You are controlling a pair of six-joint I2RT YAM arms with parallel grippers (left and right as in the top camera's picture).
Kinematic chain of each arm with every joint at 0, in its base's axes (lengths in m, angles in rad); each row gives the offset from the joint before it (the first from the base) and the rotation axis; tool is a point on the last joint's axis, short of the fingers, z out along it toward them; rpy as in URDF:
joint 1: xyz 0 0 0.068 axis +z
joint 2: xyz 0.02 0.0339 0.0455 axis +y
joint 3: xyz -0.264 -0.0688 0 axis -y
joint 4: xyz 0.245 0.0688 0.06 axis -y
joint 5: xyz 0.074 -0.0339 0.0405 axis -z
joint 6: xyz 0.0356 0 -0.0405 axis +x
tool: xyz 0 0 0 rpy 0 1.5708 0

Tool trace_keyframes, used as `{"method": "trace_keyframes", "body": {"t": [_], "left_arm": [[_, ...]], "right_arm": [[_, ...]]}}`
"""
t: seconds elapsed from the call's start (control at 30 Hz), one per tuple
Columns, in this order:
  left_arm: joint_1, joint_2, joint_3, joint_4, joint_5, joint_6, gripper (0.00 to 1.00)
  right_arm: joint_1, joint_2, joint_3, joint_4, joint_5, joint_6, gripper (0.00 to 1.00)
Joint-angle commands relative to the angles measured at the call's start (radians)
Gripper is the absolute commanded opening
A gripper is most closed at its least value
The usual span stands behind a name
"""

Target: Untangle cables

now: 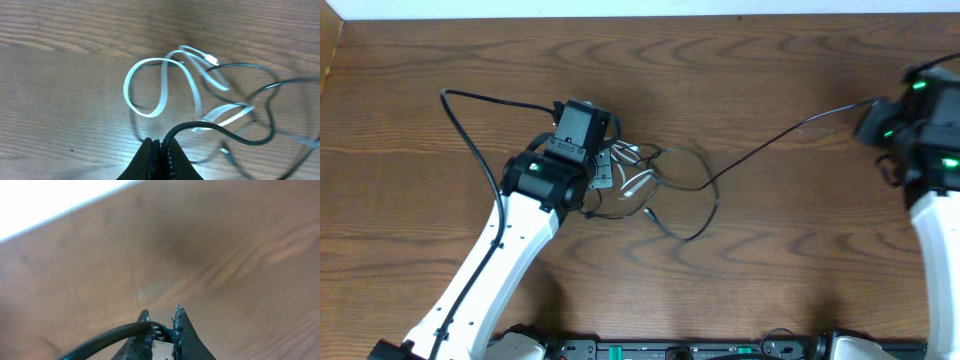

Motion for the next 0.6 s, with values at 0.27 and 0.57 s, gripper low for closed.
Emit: {"method": "trace_keyframes", "body": {"t": [0.27,0.57], "left_arm": [[0.003,0.018,0.015,-0.011,-0.121,-0.100,0.08],[0.091,0.018,0.015,-0.071,-0.380,-0.332,0.08]], "right_arm": [[-0.251,-0.031,0.282,0.088,-0.404,-0.014,0.01],[-0.385,-0.029,0.299,0.083,-0.353,0.131,0.01]]}}
